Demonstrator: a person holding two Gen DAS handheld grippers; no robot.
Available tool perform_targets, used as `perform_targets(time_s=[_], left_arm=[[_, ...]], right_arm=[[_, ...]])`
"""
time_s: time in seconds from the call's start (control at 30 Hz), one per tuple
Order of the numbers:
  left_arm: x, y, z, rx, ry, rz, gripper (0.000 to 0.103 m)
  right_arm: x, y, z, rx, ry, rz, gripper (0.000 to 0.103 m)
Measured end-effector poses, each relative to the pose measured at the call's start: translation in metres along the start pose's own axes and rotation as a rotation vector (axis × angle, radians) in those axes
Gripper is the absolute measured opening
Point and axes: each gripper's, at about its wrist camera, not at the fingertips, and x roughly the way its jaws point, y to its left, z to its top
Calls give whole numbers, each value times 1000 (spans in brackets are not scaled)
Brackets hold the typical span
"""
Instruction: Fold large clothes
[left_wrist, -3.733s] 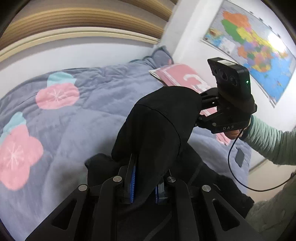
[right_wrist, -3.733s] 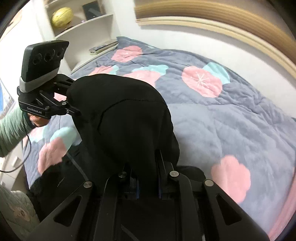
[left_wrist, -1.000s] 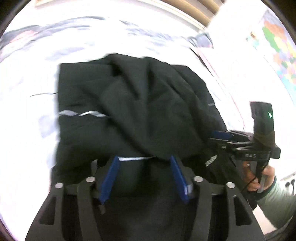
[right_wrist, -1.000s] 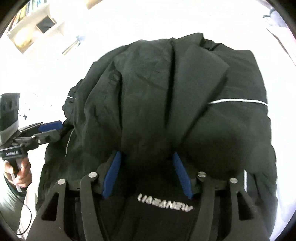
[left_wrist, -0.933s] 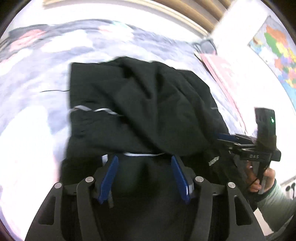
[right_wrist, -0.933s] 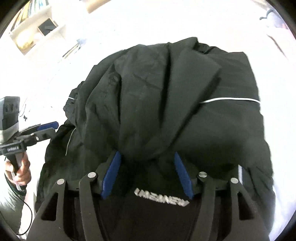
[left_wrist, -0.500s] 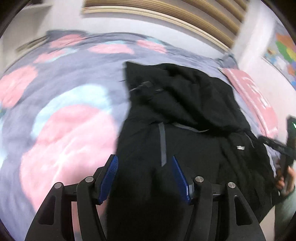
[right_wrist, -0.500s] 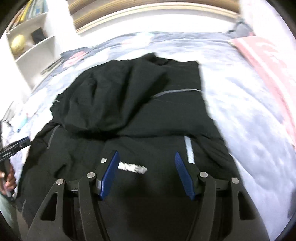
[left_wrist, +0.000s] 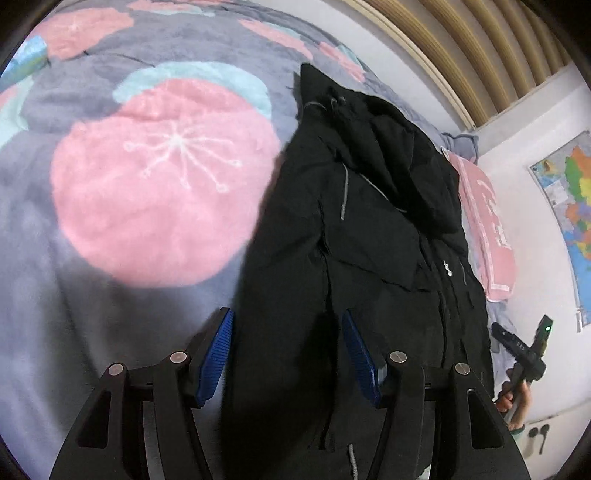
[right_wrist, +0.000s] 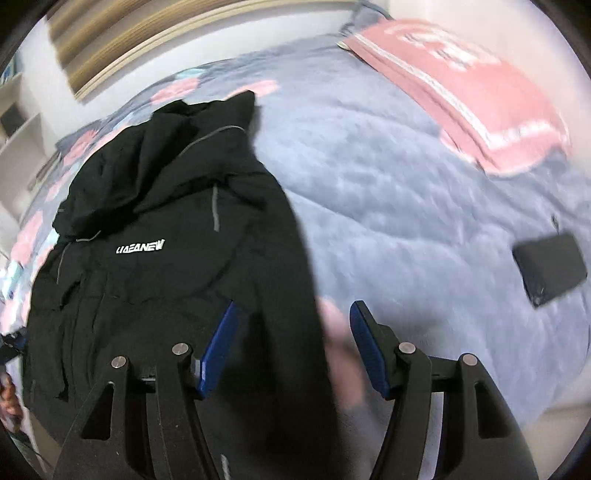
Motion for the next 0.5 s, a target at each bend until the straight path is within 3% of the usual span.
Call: perform_targets(time_s=[0.13,0.2,0.3,0.4,0.5], left_arm=[[8,-10,-4,24,7,10,61],[6,-15,-6,41,1,-28,61],[-2,-23,-10,51,-17,-147,61],[-8,-23,-13,23,-37,-265,61],[-11,-19,-14,-22,-50,-360,61]], right_arm=[[10,-16,-9,41,44,34,67],[16,-21,-12,66,66,48,67],[24,-23,-20,83,91,104,66],[22,-10,-25,39,105,153,52],[13,10,-30,-44,107,148,51]])
